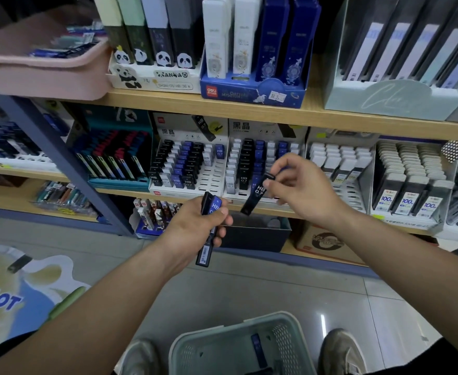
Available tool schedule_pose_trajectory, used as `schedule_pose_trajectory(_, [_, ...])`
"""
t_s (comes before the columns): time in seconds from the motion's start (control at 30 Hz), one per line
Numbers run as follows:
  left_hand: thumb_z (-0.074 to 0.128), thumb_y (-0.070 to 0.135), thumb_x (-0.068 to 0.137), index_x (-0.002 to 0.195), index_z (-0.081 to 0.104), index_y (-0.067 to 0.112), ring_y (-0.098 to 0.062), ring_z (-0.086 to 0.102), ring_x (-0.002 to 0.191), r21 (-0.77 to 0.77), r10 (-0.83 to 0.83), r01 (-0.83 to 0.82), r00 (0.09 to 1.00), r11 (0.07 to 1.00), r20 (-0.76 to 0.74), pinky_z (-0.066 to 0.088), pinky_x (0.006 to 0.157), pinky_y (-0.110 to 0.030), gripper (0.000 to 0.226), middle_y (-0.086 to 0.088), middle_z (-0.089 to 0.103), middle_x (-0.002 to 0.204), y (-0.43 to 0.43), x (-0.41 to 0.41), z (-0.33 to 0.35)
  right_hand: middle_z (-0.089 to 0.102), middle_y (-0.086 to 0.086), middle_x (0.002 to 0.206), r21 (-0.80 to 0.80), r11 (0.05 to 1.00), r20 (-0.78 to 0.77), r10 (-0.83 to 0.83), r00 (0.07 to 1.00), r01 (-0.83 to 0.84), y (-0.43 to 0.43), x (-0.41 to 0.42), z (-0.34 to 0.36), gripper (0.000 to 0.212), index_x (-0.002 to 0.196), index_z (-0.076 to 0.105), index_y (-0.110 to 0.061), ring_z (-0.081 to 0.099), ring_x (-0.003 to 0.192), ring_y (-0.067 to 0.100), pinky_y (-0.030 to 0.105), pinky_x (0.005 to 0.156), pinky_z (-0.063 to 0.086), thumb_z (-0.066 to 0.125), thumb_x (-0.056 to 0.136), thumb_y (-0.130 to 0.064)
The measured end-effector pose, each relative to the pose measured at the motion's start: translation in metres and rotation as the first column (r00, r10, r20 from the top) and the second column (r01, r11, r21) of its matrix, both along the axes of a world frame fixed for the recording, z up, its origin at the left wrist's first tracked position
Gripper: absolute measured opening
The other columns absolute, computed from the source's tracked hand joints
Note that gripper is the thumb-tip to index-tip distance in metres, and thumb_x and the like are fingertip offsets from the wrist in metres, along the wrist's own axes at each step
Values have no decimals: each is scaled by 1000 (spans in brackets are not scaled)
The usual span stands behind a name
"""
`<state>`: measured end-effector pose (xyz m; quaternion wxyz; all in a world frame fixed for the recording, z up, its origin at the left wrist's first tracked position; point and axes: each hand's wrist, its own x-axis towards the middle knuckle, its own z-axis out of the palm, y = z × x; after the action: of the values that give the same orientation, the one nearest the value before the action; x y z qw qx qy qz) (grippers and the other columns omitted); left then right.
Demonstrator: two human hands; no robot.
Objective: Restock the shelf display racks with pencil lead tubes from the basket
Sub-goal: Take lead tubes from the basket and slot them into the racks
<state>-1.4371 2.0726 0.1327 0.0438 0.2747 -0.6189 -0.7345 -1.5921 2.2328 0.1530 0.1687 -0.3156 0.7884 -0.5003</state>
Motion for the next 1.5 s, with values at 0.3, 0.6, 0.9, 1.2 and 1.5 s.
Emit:
schedule_pose_trajectory(0.3, [55, 4, 100, 108, 62, 9, -12, 61, 58, 38, 26, -25, 999, 999, -27, 52, 53, -23, 12, -4, 67, 73, -17, 22, 10, 61, -12, 81, 212, 975, -496, 44, 867, 72, -45, -15, -20, 19, 92, 52, -27, 61, 76, 13, 40, 72, 56, 71, 90, -23])
schedule_pose_trajectory(0.6, [54, 4, 100, 109, 62, 8, -12, 63, 61, 52, 46, -44, 998, 998, -47, 55, 58, -24, 13, -2, 68, 73, -29, 32, 15, 64, -4, 84, 266, 963, -552, 121, 825, 36, -47, -18, -23, 15, 92, 62, -24, 58, 76, 15, 42, 69, 54, 75, 86, -27])
schedule_pose_trajectory(0.9, [55, 3, 99, 109, 63, 8, -12, 63, 61, 68, 67, -64, 997, 996, -41, 55, 57, -23, 14, -3, 69, 74, -31, 38, 18, 64, -10, 85, 300, 954, -513, 139, 847, 26, -46, -18, -24, 14, 91, 62, -27, 61, 79, 13, 37, 73, 55, 75, 87, -26])
schedule_pose_trajectory(1.2, [55, 5, 100, 115, 60, 3, -16, 64, 62, 123, 96, -85, 992, 989, -87, 55, 57, -24, 16, -7, 68, 77, -32, 38, 22, 58, 0, 108, 355, 922, -693, 148, 705, 155, -55, -17, -30, 19, 106, 72, -19, 58, 103, 26, 40, 80, 53, 68, 91, -30])
schedule_pose_trajectory(1.5, [56, 4, 99, 107, 64, 6, -12, 62, 62, 36, -104, 109, 988, 993, -114, 52, 55, -23, 12, -5, 71, 81, -20, 33, 29, 74, -3, 92, 47, 936, -67, 352, 934, -349, -63, 38, 14, 7, 96, 75, -25, 69, 88, 15, 44, 88, 56, 70, 91, -24])
